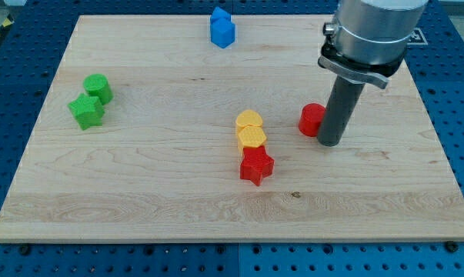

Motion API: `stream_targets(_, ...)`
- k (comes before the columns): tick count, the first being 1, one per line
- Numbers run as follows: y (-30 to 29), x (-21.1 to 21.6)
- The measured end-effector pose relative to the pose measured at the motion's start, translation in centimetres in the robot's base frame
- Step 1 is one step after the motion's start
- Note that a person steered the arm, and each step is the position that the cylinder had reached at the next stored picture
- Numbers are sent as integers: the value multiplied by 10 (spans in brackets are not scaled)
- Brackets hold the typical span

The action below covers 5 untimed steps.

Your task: Push the red circle to the top of the yellow heart

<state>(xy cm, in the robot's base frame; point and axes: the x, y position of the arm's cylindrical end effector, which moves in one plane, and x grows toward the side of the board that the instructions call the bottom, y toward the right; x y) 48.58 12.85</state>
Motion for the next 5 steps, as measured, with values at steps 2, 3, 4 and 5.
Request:
stream_targets(2,-47,-6)
stream_targets(3,-25,-6)
stream_targets(4,11,7)
stream_targets(5,27,-8)
